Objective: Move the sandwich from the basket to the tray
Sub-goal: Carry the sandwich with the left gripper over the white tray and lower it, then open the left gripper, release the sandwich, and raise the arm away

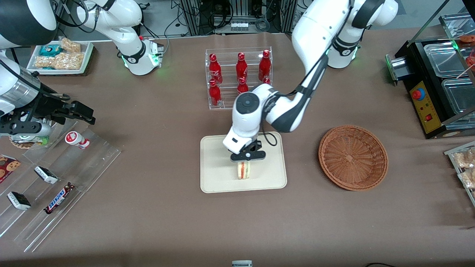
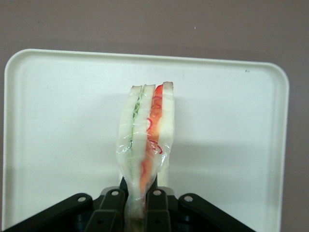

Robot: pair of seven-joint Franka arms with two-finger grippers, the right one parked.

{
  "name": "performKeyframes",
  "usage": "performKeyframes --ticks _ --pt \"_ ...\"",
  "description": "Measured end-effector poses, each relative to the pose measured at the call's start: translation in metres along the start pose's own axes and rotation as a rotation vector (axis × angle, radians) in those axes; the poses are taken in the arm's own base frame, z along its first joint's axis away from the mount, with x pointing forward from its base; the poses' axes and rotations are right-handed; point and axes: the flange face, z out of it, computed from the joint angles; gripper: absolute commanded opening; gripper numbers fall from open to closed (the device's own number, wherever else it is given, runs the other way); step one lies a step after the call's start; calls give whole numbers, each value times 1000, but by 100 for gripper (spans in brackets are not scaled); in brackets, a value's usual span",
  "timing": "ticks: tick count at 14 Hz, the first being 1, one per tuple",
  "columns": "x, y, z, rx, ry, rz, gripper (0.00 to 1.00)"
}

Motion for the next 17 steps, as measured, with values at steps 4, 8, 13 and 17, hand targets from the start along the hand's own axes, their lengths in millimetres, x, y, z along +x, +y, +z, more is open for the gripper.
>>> performKeyframes --ticks 4,8,13,17 --pt "-4 -1 26 12 -1 -14 96" --pt "1 4 21 -14 20 -30 100" --pt "39 -17 -118 -12 62 -89 100" --pt "73 -100 -179 85 10 -157 100"
